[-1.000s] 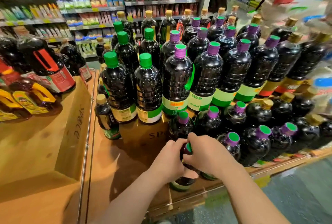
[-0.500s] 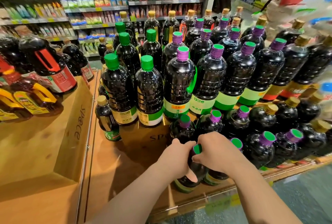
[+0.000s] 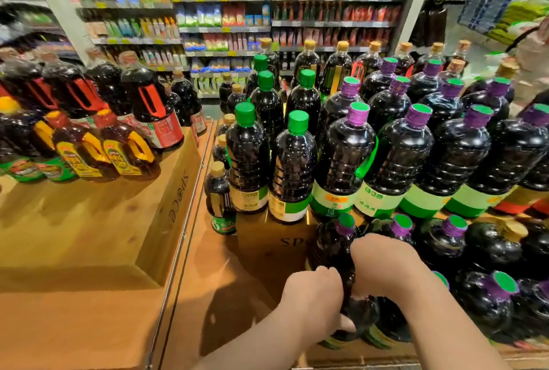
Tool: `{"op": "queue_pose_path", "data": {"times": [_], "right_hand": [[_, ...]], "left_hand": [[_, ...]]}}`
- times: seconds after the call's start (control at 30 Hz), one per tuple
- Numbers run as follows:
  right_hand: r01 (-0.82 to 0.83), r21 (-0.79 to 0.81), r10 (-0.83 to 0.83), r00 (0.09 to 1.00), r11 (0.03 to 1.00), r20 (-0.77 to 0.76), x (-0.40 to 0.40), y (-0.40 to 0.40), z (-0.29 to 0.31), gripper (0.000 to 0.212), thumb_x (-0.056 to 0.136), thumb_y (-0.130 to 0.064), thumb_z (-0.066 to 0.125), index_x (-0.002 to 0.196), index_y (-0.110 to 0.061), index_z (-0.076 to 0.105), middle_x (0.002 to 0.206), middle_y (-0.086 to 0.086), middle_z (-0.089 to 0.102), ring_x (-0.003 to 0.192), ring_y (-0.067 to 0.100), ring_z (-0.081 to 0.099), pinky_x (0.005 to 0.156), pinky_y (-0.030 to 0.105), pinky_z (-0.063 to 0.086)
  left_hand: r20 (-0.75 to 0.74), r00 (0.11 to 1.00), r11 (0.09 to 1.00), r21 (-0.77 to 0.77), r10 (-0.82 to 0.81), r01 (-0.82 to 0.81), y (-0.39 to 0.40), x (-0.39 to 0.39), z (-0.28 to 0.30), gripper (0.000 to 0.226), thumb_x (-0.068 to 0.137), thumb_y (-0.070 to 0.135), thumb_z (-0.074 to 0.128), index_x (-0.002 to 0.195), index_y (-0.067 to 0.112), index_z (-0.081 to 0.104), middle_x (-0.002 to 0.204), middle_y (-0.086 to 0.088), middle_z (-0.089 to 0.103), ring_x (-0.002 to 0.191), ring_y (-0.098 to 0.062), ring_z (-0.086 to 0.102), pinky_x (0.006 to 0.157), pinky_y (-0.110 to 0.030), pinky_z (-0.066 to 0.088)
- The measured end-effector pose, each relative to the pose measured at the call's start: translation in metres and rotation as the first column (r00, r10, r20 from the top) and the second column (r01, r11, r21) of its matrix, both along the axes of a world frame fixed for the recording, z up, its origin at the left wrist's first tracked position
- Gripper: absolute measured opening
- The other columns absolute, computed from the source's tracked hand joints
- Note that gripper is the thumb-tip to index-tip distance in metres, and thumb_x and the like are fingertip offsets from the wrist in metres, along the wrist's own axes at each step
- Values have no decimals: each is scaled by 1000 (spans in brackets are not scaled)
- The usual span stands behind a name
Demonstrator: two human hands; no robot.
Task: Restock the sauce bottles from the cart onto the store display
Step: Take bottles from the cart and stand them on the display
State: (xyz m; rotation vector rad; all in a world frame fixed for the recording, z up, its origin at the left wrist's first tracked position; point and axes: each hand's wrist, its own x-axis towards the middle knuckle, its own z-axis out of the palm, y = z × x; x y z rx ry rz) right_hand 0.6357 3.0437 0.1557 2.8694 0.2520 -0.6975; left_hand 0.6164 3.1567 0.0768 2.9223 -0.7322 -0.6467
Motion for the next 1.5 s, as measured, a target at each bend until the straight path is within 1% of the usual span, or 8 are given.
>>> {"op": "queue_pose_path", "data": {"times": [0.1, 0.2, 0.33, 0.43, 0.67, 1.03, 1.23, 1.5], "right_hand": [[-74, 51, 72, 997, 996, 42, 11, 15, 8, 38, 83, -32, 66, 61, -18, 38, 66, -4, 44, 69, 20, 49, 54, 27, 40], [-203, 163, 188, 977, 965, 105, 22, 46, 19, 18, 89, -40, 61, 90, -22, 60, 87, -3, 59, 80, 18, 55, 62, 27, 45], [-414, 274, 376, 909, 868, 181, 22, 111, 19, 17, 91, -35, 58, 107, -28, 61, 101, -6, 62, 92, 16, 58, 72, 26, 48], [-622, 294, 579, 783, 726, 229, 6, 170, 12, 18, 92, -30, 53, 108, -28, 60, 106, -5, 62, 100, 18, 60, 75, 28, 50], [-942, 261, 944, 266, 212, 194, -82, 303, 14, 32, 97, -33, 44, 126, -24, 53, 122, 4, 60, 113, 23, 58, 95, 33, 48], [-828, 387, 907, -311, -405, 284, -309, 418, -22, 22, 85, -28, 50, 105, -26, 61, 99, -1, 60, 99, 26, 60, 78, 35, 51], [-805, 415, 906, -384, -424, 179, -388, 451, -81, 24, 82, -18, 53, 103, -21, 64, 99, 3, 62, 97, 28, 61, 78, 36, 52], [-866, 328, 923, -381, -378, 60, -415, 487, -163, 21, 93, -16, 47, 112, -17, 55, 110, 5, 55, 104, 29, 60, 82, 37, 50]], "left_hand": [[19, 999, 1000, -10, -30, 30, 14, 0, 5, 58, 86, 56, 62, 117, 9, 50, 105, -9, 56, 89, -31, 60, 64, -39, 45], [16, 1000, 996, -82, -16, 18, 36, -3, 18, 47, 93, 46, 57, 121, 9, 51, 108, -10, 58, 93, -32, 61, 70, -40, 51], [302, 911, 960, -62, 280, -275, 82, -21, 43, 62, 82, 63, 62, 114, 10, 65, 109, -9, 67, 100, -21, 64, 66, -29, 51], [85, 903, 907, -23, 421, -420, 129, -51, 29, 25, 99, 29, 47, 88, 9, 54, 109, -22, 61, 104, -38, 58, 67, -39, 42], [101, 551, 539, 124, 828, -833, 230, -177, 16, 18, 93, 23, 55, 98, 8, 64, 99, -11, 67, 93, -31, 67, 64, -31, 45], [265, -255, -275, 38, 930, -961, 271, -426, -4, 29, 93, 40, 52, 113, 20, 57, 103, -5, 66, 94, -30, 67, 70, -35, 50], [214, -550, -564, 1, 807, -826, 269, -516, -31, 32, 93, 43, 50, 116, 22, 56, 111, -6, 63, 102, -31, 63, 78, -39, 52], [100, -586, -594, 106, 804, -797, 292, -540, -73, 24, 95, 22, 51, 118, 18, 56, 110, -4, 62, 101, -30, 64, 70, -36, 49]]}}
